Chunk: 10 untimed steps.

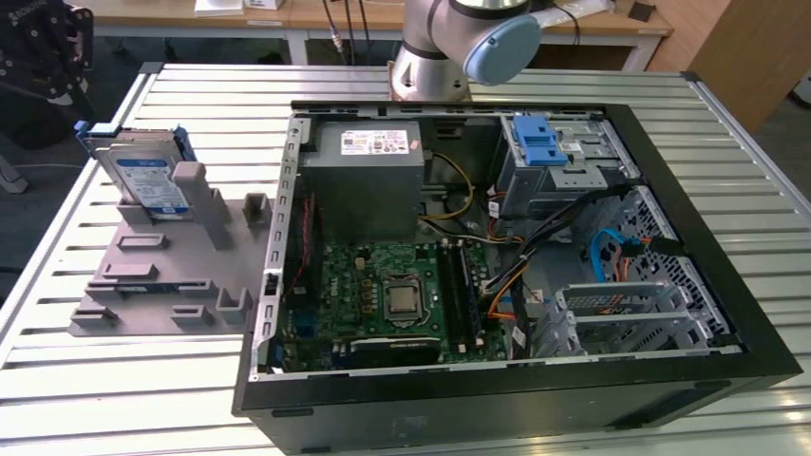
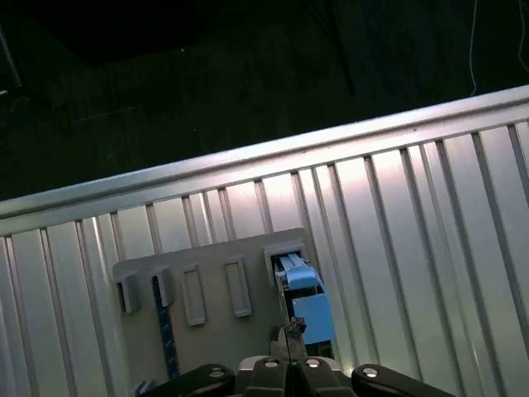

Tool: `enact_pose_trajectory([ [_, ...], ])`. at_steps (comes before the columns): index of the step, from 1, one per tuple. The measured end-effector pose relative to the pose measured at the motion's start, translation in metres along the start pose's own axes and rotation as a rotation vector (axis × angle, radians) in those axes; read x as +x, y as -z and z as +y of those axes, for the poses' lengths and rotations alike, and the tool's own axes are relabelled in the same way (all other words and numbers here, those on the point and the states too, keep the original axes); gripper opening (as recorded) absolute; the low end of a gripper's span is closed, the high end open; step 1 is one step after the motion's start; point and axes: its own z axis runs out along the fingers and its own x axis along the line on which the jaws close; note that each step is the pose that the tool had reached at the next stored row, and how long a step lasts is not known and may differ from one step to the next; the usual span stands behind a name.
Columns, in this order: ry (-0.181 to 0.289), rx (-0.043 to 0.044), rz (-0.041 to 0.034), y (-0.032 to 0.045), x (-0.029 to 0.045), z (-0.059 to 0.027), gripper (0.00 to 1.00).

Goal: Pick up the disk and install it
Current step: 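Pick up the disk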

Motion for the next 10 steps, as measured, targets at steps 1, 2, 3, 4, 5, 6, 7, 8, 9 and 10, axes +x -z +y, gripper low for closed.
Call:
enact_pose_trajectory([
  [1,0.018,0.0002,0.0008,-0.0001,0.0,0.0,0.11],
  [2,0.036,0.0004,0.0015,-0.0002,0.0,0.0,0.11],
  [3,0.054,0.0007,0.0023,-0.0003,0.0,0.0,0.11],
  [4,0.072,0.0008,0.003,-0.0004,0.0,0.0,0.11],
  [5,0.09,0.0011,0.0038,-0.0005,0.0,0.0,0.11],
  [6,0.109,0.0013,0.0046,-0.0005,0.0,0.0,0.11],
  [7,0.127,0.0015,0.0053,-0.0006,0.0,0.0,0.11],
  [8,0.143,0.0016,0.0059,-0.0007,0.0,0.0,0.11],
  [9,0.154,0.0018,0.0064,-0.0007,0.0,0.0,0.11],
  [10,0.158,0.0018,0.0066,-0.0007,0.0,0.0,0.11],
])
